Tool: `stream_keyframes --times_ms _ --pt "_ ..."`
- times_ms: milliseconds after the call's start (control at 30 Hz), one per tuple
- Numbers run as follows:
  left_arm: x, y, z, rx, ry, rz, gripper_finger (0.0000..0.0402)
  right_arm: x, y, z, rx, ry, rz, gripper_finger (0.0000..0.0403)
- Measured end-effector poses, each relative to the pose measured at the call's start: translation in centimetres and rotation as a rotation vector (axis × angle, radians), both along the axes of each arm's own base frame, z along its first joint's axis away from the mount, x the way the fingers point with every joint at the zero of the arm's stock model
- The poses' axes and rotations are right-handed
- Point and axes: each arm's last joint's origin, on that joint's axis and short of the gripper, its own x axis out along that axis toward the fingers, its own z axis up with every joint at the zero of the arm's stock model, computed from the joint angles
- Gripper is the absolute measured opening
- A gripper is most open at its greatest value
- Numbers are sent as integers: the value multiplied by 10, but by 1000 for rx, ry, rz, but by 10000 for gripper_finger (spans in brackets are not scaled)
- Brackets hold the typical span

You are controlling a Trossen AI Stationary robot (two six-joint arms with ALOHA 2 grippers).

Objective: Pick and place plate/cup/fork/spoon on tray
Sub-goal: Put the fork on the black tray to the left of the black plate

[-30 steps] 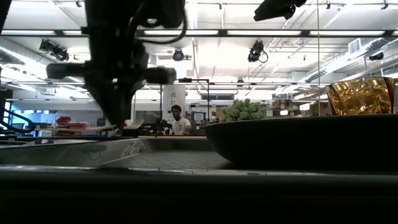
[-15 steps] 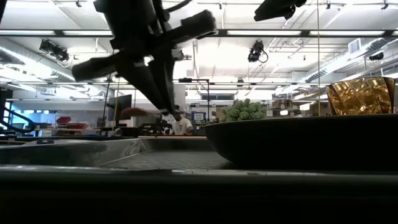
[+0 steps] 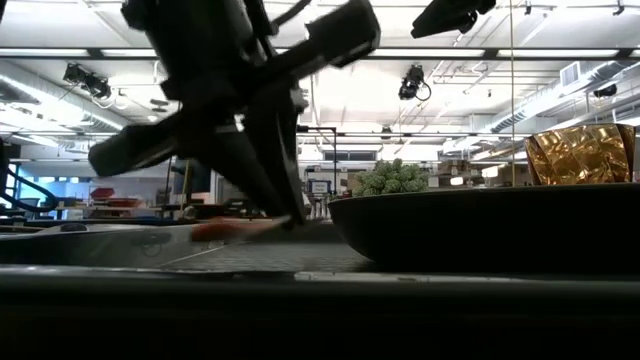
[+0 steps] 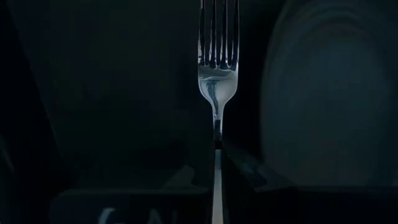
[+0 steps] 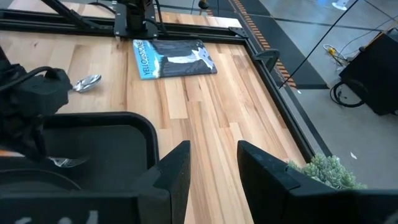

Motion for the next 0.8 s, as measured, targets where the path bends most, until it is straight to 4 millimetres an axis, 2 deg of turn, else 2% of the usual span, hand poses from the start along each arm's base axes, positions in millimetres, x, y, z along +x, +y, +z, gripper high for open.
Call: stream_keyframes --times_ms 233,633,800 --pt "3 -1 -15 4 29 -14 24 0 0 0 0 -1 0 138" --pt "3 0 -15 46 26 -28 85 0 0 0 3 -2 -2 138" --pt "1 2 -9 61 40 -40 95 0 0 0 3 -2 -1 138"
